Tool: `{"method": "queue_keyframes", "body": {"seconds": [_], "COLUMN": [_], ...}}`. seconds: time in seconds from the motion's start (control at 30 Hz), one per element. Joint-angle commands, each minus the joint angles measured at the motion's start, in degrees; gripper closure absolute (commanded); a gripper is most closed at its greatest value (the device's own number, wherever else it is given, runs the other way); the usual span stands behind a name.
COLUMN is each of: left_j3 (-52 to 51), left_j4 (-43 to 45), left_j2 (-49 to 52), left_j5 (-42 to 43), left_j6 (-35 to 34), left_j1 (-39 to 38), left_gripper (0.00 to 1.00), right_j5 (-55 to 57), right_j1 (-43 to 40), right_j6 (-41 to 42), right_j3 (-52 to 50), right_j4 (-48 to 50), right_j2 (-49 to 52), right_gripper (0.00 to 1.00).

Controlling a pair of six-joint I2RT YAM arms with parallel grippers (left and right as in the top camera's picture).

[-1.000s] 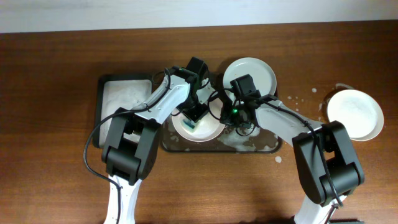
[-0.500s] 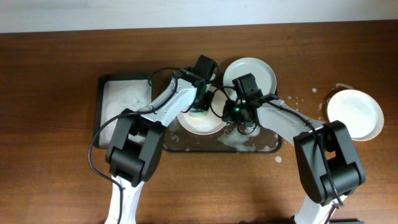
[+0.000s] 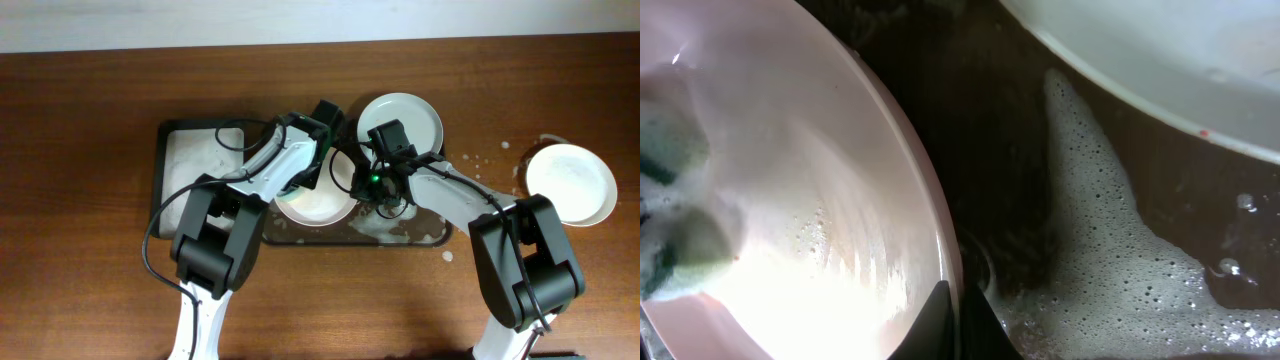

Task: Clean dirty plates on tray and stack at the side
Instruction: 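Scrub inside the pink bowl with the sponge in left gripper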

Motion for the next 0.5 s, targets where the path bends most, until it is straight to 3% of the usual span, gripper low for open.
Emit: {"method": "queue_keyframes", "body": {"seconds": [0.0, 0.17, 0.47], "left_j3": [-2.6, -2.6, -2.6], "left_j4": [-1.8, -1.9, -0.8], "left_j2": [4.7, 4.7, 4.7], "left_j5": [17.4, 31.7, 36.2], "left_j6": [15.5, 22.7, 28.3], "left_j1": [1.4, 1.4, 1.4], "left_gripper": [1.0, 1.0, 1.0], "right_j5": [1.1, 1.1, 1.1], "right_j1": [-0.5, -0.5, -0.5], "right_j6": [-0.6, -0.6, -0.6], "right_j3": [0.3, 0.3, 0.3], "right_j4": [-0.6, -0.6, -0.6], "right_j2": [0.6, 0.6, 0.6], "right_gripper": [0.96, 0.96, 0.96]}}
